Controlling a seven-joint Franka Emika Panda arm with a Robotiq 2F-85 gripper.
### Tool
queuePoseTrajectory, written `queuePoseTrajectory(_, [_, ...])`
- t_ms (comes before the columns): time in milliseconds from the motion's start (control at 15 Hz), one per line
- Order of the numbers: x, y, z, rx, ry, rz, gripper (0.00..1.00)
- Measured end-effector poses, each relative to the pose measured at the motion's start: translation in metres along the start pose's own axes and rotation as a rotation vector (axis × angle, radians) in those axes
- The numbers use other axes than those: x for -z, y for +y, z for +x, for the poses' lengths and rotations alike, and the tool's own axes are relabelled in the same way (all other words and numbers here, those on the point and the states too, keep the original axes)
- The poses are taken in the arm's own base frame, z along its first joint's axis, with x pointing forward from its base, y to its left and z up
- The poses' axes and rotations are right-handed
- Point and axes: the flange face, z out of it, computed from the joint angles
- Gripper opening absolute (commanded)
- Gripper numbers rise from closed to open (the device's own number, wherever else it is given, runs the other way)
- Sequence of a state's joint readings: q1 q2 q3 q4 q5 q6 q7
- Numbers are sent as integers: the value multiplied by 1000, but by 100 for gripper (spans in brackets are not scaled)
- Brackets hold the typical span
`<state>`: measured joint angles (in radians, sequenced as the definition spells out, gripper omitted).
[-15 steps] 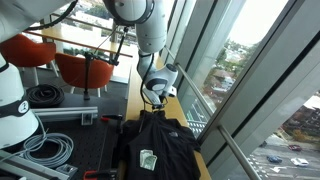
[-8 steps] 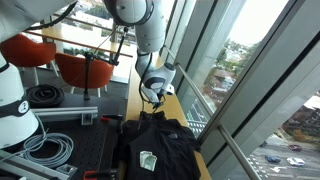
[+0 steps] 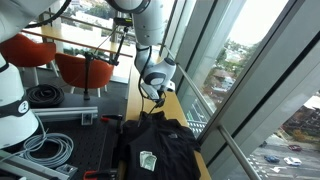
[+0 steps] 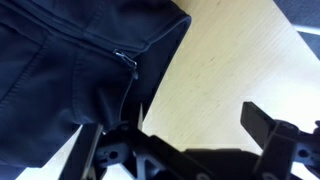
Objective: Zip up the cloth
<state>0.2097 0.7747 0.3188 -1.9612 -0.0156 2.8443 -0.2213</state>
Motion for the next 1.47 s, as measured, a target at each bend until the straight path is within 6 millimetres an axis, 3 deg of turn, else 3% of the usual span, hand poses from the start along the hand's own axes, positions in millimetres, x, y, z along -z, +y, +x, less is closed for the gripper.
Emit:
queuePoseTrajectory(200, [34,12,-19,-58,-3,-29,100])
queuePoseTrajectory(467, [89,45,-57,-165,9,-72,100])
queuePoseTrajectory(933, [182,105,-145,-366,10,-113,100])
queuePoseTrajectory(1467, [277,164,-249,-429,16,-136,100])
